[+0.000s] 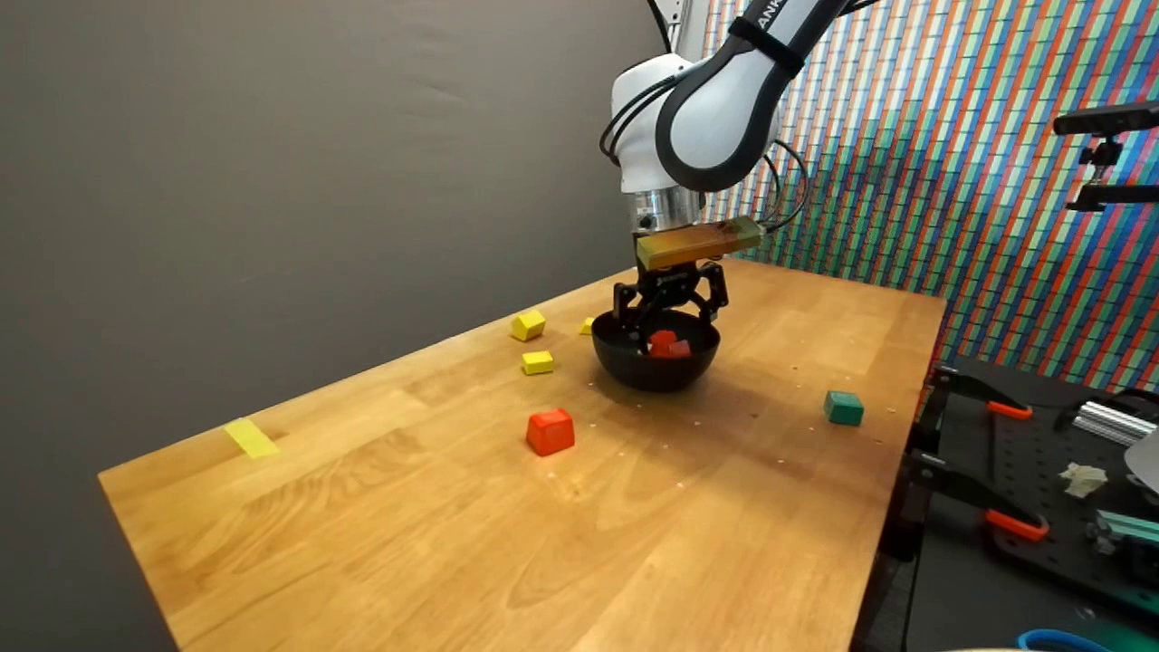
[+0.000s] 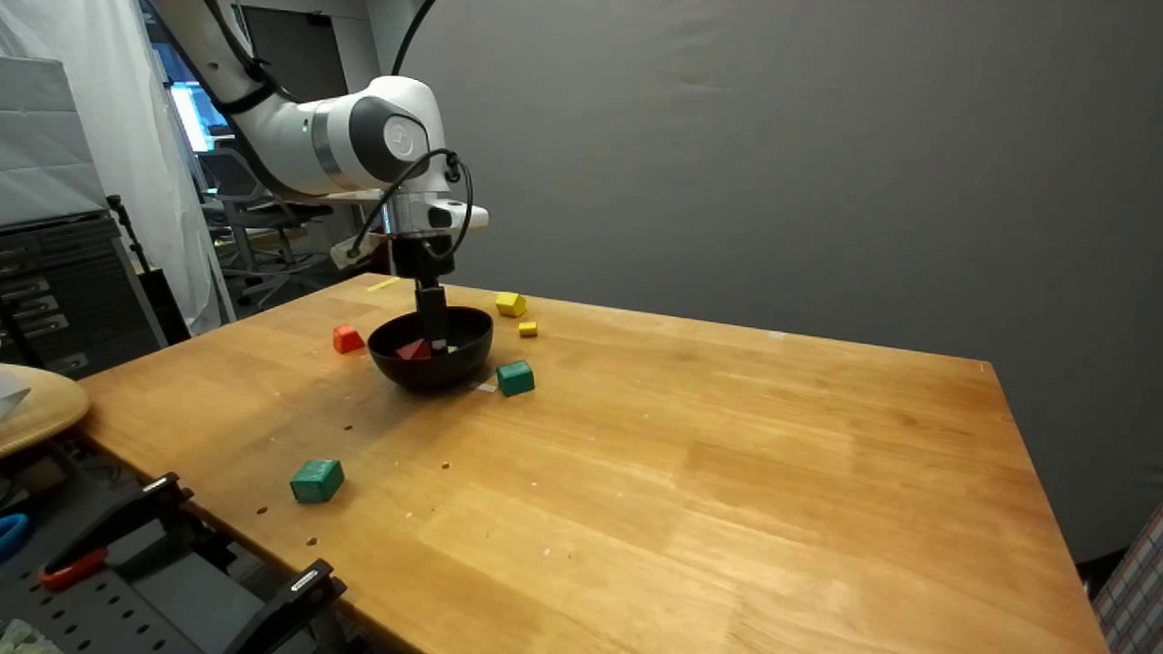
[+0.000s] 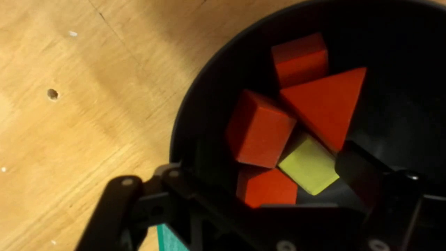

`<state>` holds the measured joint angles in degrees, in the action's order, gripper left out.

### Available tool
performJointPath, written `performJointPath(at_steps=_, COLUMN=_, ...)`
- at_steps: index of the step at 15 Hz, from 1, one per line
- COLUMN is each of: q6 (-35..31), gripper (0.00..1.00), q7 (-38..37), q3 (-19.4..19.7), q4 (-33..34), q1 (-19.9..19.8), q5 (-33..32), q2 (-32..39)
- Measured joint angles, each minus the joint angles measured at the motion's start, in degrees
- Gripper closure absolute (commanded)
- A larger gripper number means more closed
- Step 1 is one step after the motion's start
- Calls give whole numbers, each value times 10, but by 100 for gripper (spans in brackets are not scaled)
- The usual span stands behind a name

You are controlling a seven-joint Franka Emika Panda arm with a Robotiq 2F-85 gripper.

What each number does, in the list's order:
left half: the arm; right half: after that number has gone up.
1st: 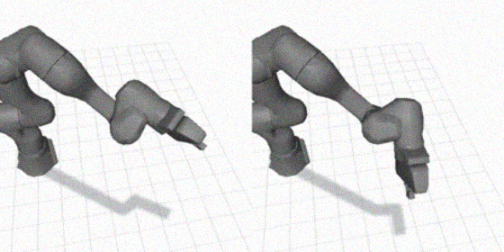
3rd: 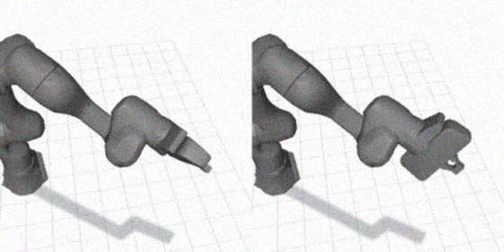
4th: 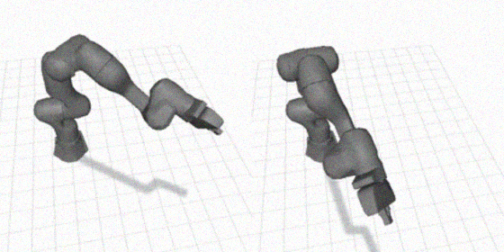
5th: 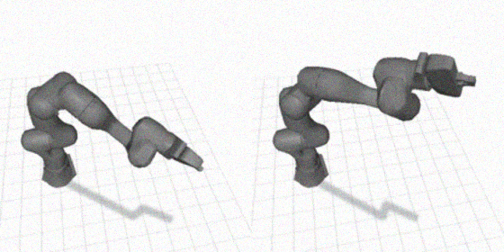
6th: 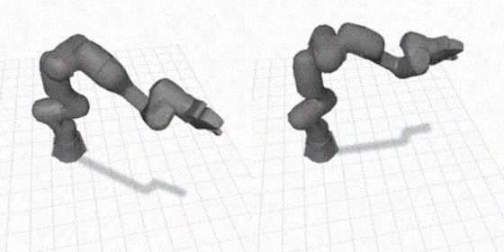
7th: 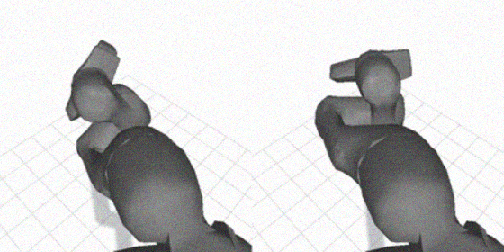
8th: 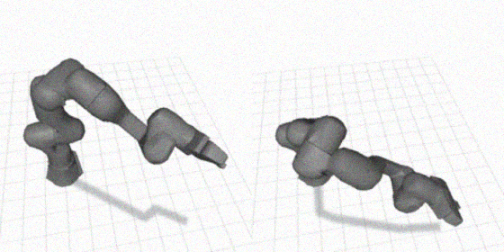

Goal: Take the blocks out of the gift disappointed

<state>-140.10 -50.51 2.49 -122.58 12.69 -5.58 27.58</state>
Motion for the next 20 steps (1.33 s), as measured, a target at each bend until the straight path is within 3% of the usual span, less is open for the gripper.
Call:
performJointPath(at_steps=6, q6=-54, gripper=0, q7=0, q3=0, q4=-15, q1=-2, q5=9, q2=6)
performJointPath(at_steps=7, q6=-59, gripper=7, q7=-1, q3=0, q4=-15, q1=0, q5=9, q2=9)
performJointPath(at_steps=8, q6=-63, gripper=27, q7=-3, q3=0, q4=-15, q1=2, q5=9, q2=13)
performJointPath(at_steps=10, q6=-69, gripper=31, q7=-6, q3=2, q4=-14, q1=8, q5=5, q2=21)
performJointPath(at_steps=17, q6=-95, gripper=84, q7=-7, q3=11, q4=-10, q1=33, q5=0, q2=21)
performJointPath(at_steps=20, q6=-112, gripper=83, q7=-7, q3=11, q4=-12, q1=35, q5=-2, q2=6)
